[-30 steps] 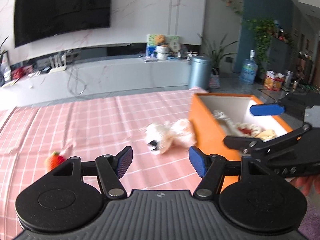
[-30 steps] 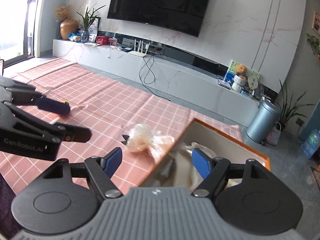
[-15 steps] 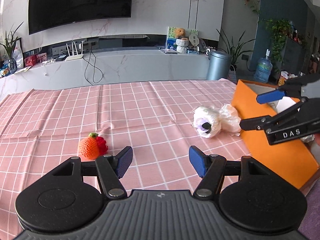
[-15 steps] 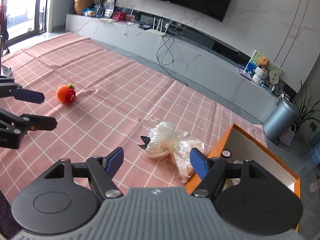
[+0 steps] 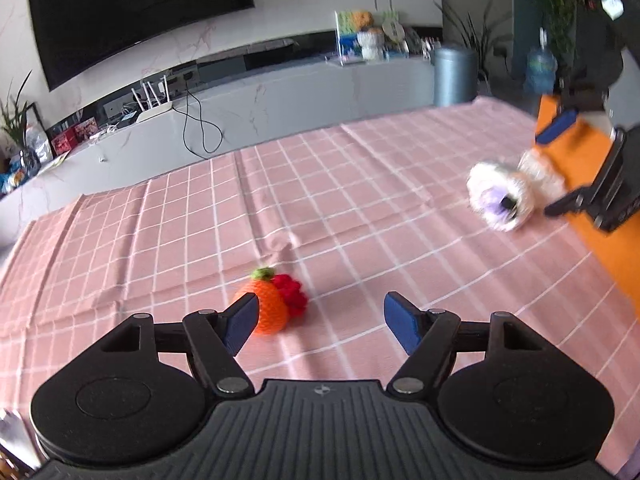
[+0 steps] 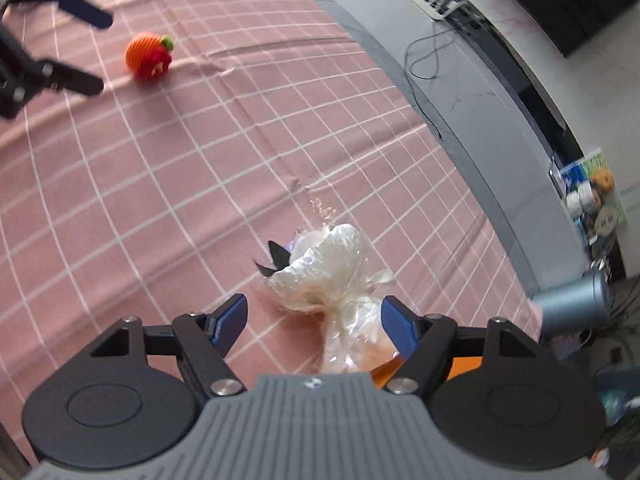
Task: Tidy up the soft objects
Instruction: 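Grasp the orange crocheted fruit with the left gripper while the right gripper grasps the plastic-wrapped bundle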
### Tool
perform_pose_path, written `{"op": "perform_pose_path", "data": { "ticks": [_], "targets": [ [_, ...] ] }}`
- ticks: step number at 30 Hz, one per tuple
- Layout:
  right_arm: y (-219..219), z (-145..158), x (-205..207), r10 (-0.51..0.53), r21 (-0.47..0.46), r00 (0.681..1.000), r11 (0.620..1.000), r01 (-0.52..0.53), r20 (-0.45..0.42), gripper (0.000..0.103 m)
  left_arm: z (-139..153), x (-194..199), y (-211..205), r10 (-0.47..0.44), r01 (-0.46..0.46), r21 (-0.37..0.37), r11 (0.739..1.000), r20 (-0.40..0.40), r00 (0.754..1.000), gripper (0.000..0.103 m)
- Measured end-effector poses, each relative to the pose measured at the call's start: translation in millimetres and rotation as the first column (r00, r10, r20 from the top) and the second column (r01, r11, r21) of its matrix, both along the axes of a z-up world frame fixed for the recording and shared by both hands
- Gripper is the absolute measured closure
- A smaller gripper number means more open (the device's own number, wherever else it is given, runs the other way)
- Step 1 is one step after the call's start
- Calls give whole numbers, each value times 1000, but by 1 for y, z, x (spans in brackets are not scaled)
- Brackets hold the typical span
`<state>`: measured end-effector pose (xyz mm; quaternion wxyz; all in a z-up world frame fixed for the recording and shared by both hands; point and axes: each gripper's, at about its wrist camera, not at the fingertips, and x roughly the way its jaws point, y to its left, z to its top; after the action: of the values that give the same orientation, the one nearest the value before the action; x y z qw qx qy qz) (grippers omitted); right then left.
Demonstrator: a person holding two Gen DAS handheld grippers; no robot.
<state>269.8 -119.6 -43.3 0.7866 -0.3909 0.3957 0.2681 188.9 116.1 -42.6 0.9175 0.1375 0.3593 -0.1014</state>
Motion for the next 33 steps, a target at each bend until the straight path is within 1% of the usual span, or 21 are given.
{"op": "perform_pose_path", "data": {
  "ticks": [2, 4, 6, 9, 13, 17, 20, 23, 25, 28, 30, 31, 33],
  "targets": [
    [3, -4, 8, 46, -42, 999, 998, -46, -2, 30, -5, 9, 2, -29, 30, 60, 998, -12, 999, 19],
    [6, -7, 15, 83, -71, 996, 994, -84, -14, 30, -9, 17, 4, -66, 69, 99, 993, -31, 997, 19],
    [8, -10, 21, 126, -94, 992, 987, -128, -30, 30, -14, 27, 6, -107, 114, 126, 985, -62, 992, 19],
    [11, -15, 28, 199, -133, 979, 970, -202, -40, 30, -21, 41, 10, -144, 159, 162, 974, -100, 985, 19],
    [14, -17, 39, 245, -141, 967, 957, -253, -70, 30, -26, 53, 12, -166, 189, 187, 964, -132, 977, 20],
    [20, -28, 47, 266, -161, 958, 946, -281, -109, 30, -31, 64, 14, -165, 195, 189, 962, -162, 973, 26],
    [22, -33, 53, 253, -163, 960, 949, -271, -121, 30, -34, 70, 16, -158, 189, 179, 966, -173, 972, 27],
    [23, -34, 57, 237, -144, 963, 956, -255, -128, 30, -37, 73, 18, -153, 184, 164, 969, -185, 971, 29],
    [23, -34, 60, 227, -129, 965, 961, -244, -133, 30, -37, 74, 20, -141, 168, 143, 975, -183, 973, 31],
    [25, -36, 65, 209, -120, 968, 967, -226, -142, 30, -36, 75, 24, -124, 145, 97, 985, -195, 973, 39],
    [27, -37, 66, 206, -125, 967, 966, -225, -150, 30, -36, 74, 25, -107, 124, 76, 989, -198, 974, 40],
    [28, -38, 66, 204, -133, 967, 965, -225, -152, 30, -35, 74, 26, -99, 114, 64, 991, -200, 975, 44],
    [32, -40, 67, 193, -144, 968, 966, -216, -159, 32, -35, 71, 26, -82, 95, 58, 994, -194, 978, 44]
  ]
}}
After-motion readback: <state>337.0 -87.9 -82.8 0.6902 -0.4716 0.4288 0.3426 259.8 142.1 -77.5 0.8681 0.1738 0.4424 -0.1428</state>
